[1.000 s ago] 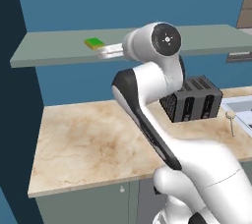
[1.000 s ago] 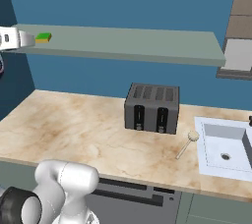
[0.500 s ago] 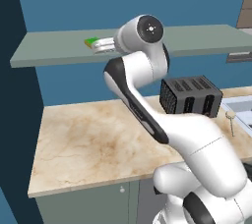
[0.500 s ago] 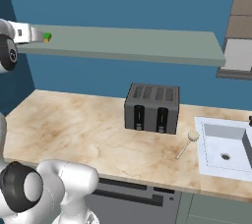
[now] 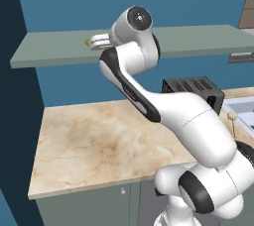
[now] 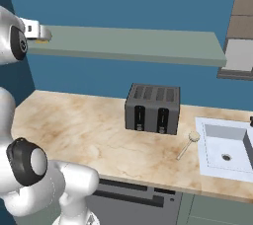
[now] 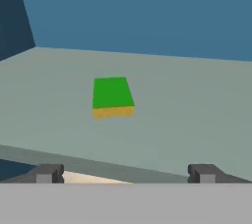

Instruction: Locate and retrieve the sponge and dish brush from the cabinet. Place them next to the sink.

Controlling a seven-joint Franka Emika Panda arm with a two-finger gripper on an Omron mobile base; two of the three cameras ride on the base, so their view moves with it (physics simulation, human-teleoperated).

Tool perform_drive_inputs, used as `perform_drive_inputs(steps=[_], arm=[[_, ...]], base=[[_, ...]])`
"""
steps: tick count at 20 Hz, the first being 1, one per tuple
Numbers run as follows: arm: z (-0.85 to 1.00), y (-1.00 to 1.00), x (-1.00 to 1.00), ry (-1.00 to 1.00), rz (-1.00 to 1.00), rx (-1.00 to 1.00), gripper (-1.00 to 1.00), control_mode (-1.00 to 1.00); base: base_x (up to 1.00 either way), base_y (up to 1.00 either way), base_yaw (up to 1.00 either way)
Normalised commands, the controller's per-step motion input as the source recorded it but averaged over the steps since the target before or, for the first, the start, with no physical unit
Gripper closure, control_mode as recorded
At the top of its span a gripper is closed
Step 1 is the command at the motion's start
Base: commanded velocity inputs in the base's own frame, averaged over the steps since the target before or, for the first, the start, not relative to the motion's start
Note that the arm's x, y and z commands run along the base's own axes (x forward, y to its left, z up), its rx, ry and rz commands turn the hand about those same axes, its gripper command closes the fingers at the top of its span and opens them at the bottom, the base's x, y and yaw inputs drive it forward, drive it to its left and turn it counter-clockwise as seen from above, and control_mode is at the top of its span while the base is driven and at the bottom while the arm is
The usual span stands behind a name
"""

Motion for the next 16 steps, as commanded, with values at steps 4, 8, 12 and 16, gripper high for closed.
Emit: perform_drive_inputs(steps=[4, 8, 12, 16], arm=[[-0.07, 0.2, 0.33, -0.04, -0.02, 0.0, -1.0, -1.0], [-0.14, 0.19, 0.28, -0.03, 0.0, 0.0, -1.0, -1.0], [-0.12, 0.1, 0.31, 0.0, 0.0, 0.0, -1.0, -1.0], [0.0, 0.01, 0.36, 0.03, 0.0, -0.01, -1.0, -1.0]], base=[[0.0, 0.0, 0.0], [0.0, 0.0, 0.0], [0.0, 0.0, 0.0], [0.0, 0.0, 0.0]])
